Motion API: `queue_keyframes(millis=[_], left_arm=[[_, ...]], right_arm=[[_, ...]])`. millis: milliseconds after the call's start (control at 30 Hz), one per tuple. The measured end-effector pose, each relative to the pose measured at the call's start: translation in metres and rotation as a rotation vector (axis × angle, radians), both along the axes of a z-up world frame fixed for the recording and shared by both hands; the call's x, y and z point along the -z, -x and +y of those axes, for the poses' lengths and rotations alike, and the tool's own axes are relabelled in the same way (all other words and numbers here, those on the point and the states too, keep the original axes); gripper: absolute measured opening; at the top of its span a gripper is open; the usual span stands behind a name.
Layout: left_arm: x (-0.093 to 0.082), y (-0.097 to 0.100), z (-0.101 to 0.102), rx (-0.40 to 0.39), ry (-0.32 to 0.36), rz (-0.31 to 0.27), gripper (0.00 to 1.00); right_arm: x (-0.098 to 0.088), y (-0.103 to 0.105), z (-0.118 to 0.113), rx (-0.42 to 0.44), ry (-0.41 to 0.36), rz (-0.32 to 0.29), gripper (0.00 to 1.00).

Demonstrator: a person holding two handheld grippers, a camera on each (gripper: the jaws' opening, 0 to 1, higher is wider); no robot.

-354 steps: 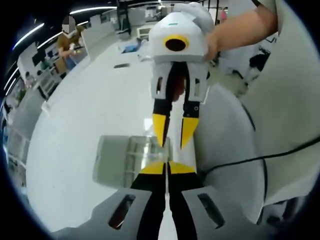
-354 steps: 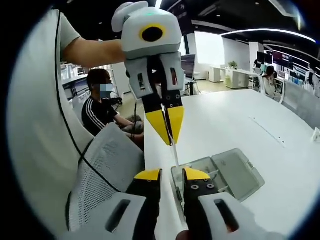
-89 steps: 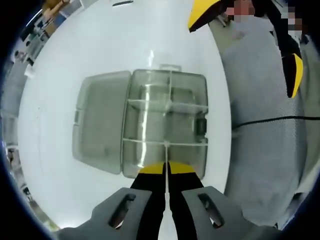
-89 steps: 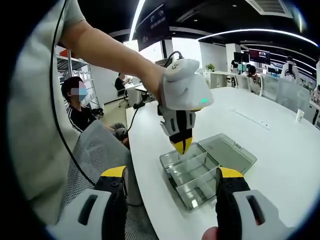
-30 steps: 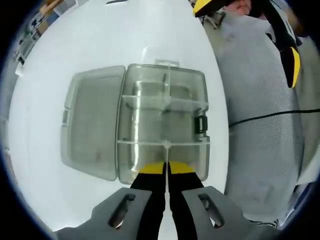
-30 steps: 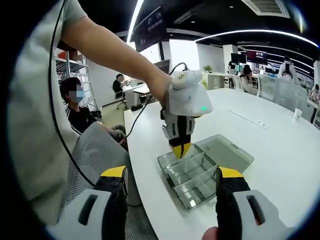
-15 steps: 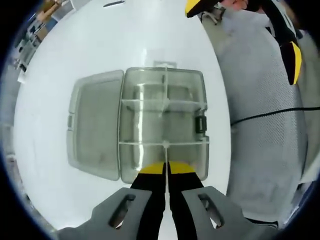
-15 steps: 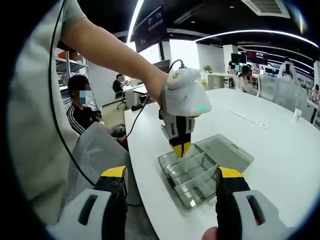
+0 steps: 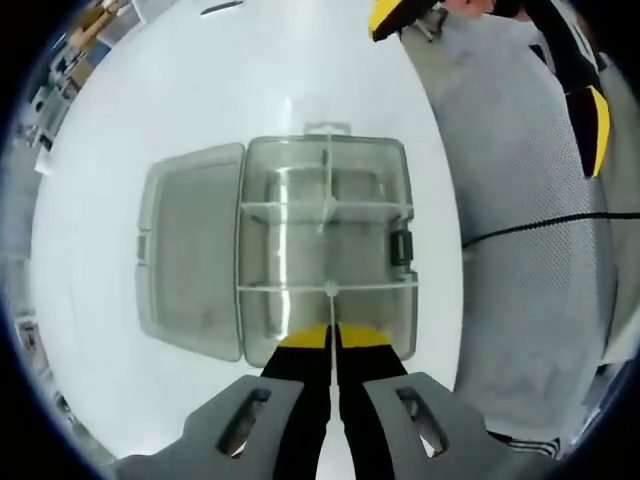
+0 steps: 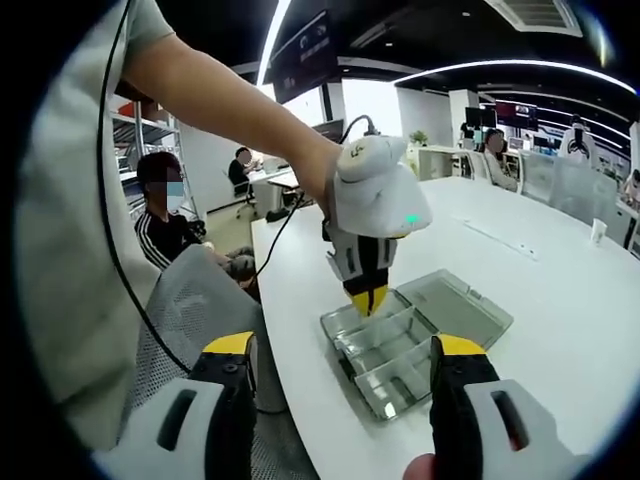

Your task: Insert the divider into the dual guide fixture by aligning both edges with the guide slots and pushing it downward to the bottom, including one-sided entry, uneven engagement, binding, and posture correction.

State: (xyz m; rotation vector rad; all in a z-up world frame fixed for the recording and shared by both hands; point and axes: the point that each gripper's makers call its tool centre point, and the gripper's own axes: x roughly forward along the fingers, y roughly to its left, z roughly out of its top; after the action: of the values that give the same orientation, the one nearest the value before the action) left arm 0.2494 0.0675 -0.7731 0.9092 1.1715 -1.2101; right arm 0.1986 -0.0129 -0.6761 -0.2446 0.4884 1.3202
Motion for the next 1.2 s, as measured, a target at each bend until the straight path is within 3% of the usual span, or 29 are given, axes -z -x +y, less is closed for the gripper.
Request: queue_keyframes(millis=[1200], left_arm=[[-0.0101,-0.0012,-0.0009,0.022,-0.016,0.02,0.0]], right_arm=[[0.0008,-0.0016,-0.0011,0.0,0.003,0.006,0.68]])
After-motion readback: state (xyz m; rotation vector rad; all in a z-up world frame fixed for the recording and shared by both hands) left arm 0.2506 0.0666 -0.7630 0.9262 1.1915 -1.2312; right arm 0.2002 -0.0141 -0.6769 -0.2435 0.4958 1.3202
